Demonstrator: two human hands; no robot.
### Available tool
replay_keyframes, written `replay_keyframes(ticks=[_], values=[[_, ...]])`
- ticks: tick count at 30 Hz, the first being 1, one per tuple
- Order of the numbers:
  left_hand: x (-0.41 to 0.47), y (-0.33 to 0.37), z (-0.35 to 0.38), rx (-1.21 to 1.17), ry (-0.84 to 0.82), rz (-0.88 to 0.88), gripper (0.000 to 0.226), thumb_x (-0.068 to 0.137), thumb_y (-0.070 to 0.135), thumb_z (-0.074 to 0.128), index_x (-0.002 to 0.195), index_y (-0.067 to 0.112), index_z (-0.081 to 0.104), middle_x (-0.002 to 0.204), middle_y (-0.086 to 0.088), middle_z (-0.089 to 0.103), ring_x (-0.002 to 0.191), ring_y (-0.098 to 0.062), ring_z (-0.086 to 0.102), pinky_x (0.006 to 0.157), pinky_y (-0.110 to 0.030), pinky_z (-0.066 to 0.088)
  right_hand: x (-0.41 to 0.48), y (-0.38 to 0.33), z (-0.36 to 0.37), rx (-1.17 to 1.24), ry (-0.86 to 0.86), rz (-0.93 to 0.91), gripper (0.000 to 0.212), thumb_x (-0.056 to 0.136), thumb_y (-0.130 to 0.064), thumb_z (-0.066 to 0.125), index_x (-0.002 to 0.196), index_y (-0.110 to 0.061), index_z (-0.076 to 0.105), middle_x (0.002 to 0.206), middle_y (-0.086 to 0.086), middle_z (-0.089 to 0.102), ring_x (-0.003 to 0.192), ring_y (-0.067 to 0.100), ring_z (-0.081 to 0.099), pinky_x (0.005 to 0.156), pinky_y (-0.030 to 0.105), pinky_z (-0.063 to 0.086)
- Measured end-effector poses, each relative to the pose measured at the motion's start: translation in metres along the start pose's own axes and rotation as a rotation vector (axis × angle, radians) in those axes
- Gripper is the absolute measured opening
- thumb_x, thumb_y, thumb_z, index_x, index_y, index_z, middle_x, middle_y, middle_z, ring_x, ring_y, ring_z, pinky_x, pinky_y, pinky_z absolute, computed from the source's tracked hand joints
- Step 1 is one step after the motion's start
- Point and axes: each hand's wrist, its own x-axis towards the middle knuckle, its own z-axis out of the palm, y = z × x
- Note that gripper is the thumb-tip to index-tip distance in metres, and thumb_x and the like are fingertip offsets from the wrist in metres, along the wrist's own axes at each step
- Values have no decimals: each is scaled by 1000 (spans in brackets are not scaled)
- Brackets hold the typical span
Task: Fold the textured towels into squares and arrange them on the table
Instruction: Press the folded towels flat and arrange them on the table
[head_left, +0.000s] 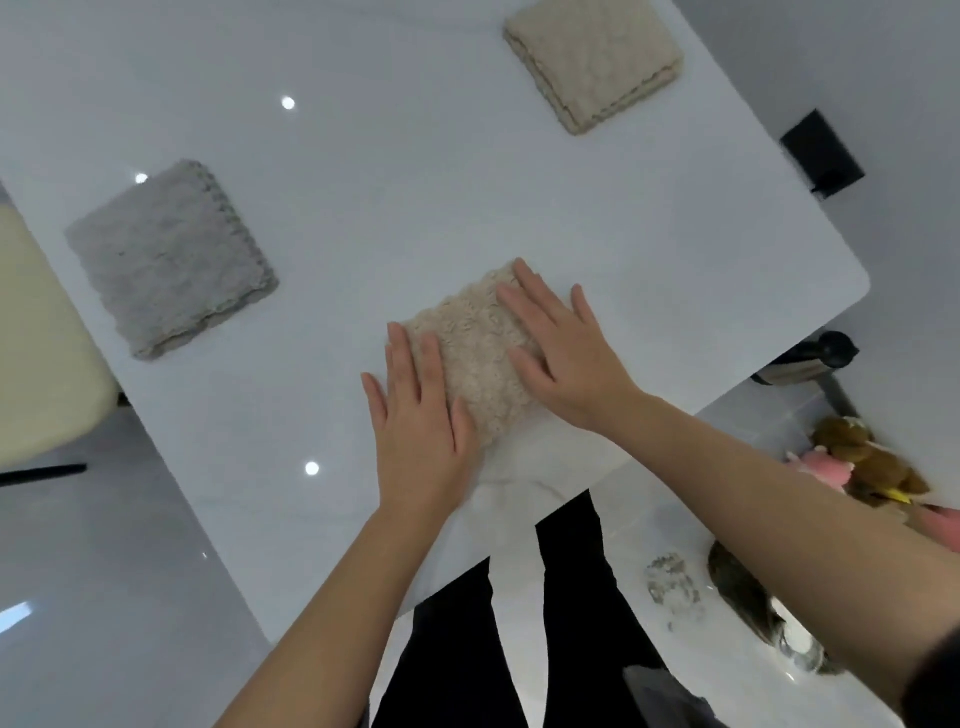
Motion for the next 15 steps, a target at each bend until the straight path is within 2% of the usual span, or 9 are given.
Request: replay_keyframes(ticks=[4,9,15], values=[[2,16,12,13,94,-112,65,90,24,22,152,9,15,160,-16,-1,149,-23,2,118,-50,-3,5,15,-4,-61,-57,-101,58,100,-27,36,154,-22,16,163,-4,0,149,11,3,119,51,-7],[6,34,34,32,191,-247,61,94,22,24,153,13,10,161,-12,-3,149,-20,-2,119,-48,-7,13,26,-10,-139,-115,-189,57,100,-26,31,154,-18,14,163,-2,-3,150,16,2,117,53,-9],[3,44,39,44,220,-250,61,96,26,25,154,15,8,161,-10,-4,148,-11,-5,118,-48,-9,13,32,-12,-177,-128,-209,55,101,-25,26,154,-16,14,163,1,-3,150,17,4,116,52,-10]])
